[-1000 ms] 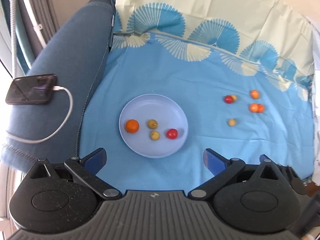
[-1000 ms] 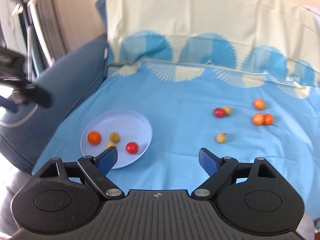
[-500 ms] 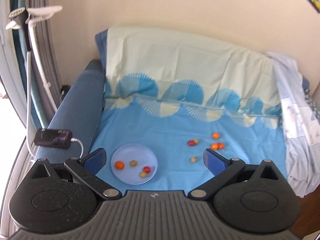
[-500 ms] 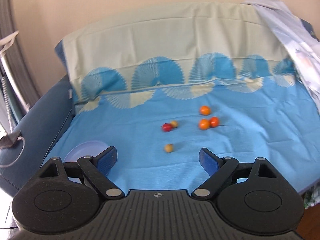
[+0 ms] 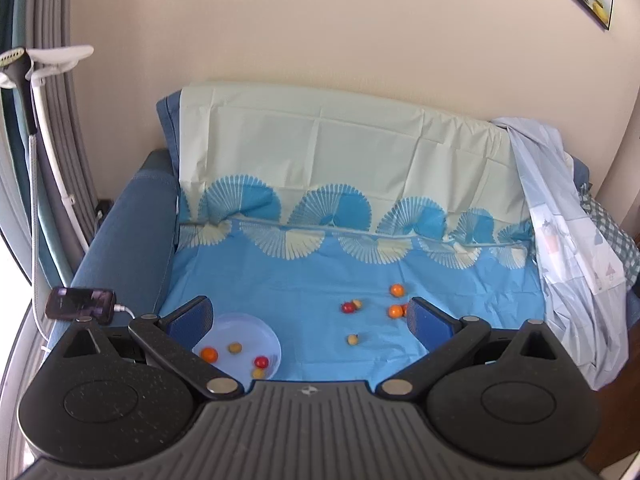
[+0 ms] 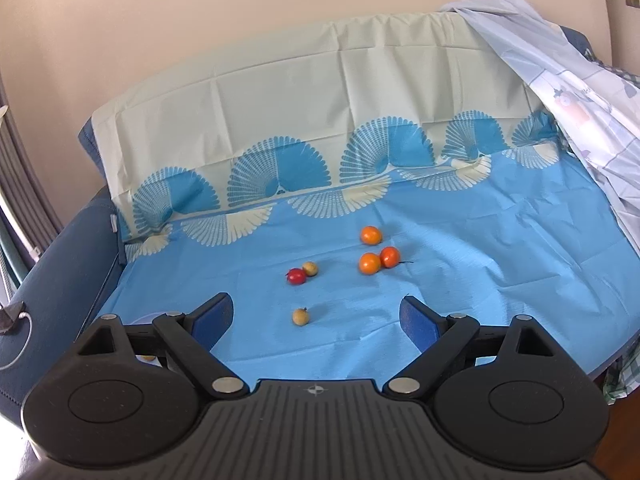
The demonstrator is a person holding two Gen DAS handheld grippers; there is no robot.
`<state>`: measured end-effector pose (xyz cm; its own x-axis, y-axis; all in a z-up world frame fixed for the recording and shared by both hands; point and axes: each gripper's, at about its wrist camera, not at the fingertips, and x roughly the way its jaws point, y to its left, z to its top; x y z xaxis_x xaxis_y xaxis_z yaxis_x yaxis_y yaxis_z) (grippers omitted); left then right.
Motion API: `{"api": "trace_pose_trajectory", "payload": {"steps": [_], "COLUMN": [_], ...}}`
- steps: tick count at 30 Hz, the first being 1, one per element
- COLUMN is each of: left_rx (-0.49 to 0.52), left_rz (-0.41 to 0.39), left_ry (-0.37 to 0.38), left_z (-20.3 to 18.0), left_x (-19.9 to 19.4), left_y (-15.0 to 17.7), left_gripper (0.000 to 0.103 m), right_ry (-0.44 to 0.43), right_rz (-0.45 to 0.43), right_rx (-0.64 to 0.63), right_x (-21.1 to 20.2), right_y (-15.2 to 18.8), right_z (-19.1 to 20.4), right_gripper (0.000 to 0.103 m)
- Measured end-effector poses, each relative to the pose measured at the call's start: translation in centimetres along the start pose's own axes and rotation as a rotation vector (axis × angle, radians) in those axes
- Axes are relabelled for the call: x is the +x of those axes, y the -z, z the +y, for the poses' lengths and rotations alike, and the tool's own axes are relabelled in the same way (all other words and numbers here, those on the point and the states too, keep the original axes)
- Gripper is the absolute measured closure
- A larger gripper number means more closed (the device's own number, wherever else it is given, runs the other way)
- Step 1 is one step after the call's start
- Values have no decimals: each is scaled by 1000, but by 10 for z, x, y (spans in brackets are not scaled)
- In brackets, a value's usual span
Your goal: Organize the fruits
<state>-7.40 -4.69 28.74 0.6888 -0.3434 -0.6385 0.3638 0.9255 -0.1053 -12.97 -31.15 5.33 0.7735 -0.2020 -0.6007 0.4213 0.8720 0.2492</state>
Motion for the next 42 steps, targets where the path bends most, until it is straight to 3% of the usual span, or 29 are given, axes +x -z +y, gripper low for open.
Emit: {"api": "trace_pose_trajectory", "payload": {"steps": [5,8,12,17,20,23,26,30,33,37,42], "left_rx": [23,51,79,151,179,139,167,115,150,264,276], "left_rz": [72,141,273,324,385,467,529,586,599,581,595], "left_ry": [-32,-60,-16,21,-33,8,25,6,4,-6,-4], "left_z": [-16,-26,-43,-68,-79,-81,-86,-82,-82,-93,-91], "left_x": [65,132,241,383,465,530,584,637,660,667,668], "left_y": [-11,-11,-1,31,55,72,86,96,98,99,96], "left_gripper": [0,0,0,0,0,0,0,0,0,0,0], "right_ry": [35,67,146,267,281,291,292,267,222,194,176], "right_rz": [-31,-53,-86,-100,-53,12,59,143,151,121,96], "right_rx": [27,33,30,-19,-44,-109,-161,-184,-192,-217,-259], "right_x": [16,33,71,148,205,261,308,355,373,390,396], "right_y": [-4,-7,-12,-14,-11,-9,-7,1,2,2,1], "right_z": [-20,-33,-51,-76,-92,-103,-111,-118,-117,-116,-115], "right_gripper": [8,6,5,5,5,5,5,5,5,1,2]}}
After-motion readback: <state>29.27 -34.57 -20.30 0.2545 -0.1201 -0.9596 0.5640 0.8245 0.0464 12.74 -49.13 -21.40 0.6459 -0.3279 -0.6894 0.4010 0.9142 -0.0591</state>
